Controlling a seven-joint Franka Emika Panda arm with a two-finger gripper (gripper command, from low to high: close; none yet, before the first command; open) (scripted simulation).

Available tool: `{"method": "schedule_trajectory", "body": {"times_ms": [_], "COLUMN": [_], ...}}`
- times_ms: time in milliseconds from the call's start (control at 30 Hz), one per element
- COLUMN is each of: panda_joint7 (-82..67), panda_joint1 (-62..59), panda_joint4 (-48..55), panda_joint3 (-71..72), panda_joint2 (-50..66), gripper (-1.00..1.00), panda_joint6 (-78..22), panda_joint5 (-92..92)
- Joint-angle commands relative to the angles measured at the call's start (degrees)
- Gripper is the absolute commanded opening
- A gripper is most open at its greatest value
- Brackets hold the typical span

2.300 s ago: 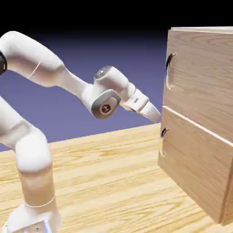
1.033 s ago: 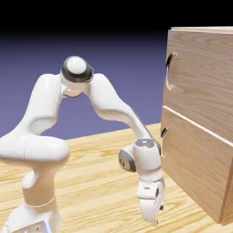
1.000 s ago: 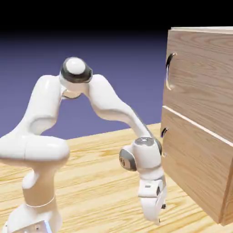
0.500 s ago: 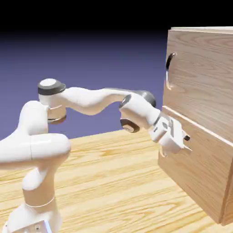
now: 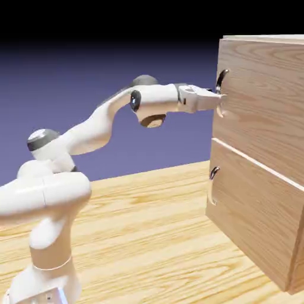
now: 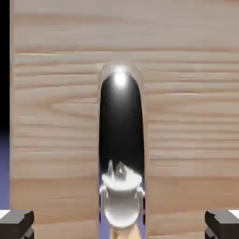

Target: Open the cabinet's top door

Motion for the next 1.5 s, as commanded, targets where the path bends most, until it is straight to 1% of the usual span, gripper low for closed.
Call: {"method": "schedule_trajectory", "body": {"times_ms": [0, 200, 400, 567, 733, 933, 1100, 1300, 1467], "panda_joint7": [-1.47, -9.73, -17.05, -22.12, -26.82, -32.83, -38.97, -49.13, -59.05], "panda_joint1": [1.19, 7.96, 12.58, 13.22, 10.96, 5.18, -1.51, -11.25, -18.66], "panda_joint4": [-2.05, -14.53, -26.07, -32.96, -37.27, -39.27, -38.36, -33.62, -27.15], "panda_joint3": [-0.39, -3.34, -8.5, -14.39, -21.07, -28.8, -33.92, -37.0, -36.35], "panda_joint2": [0.18, 0.33, -1.21, -3.55, -7.0, -13.19, -20.54, -32.34, -42.72], "gripper": [-1.0, -1.0, -1.0, -1.0, -1.0, -1.0, -1.0, -1.0, -1.0], "panda_joint6": [-1.9, -14.51, -29.31, -41.77, -54.23, -69.18, -81.64, -96.05, -104.46], "panda_joint5": [1.03, 5.11, 5.05, 2.07, -2.79, -10.45, -18.28, -30.14, -41.02]}}
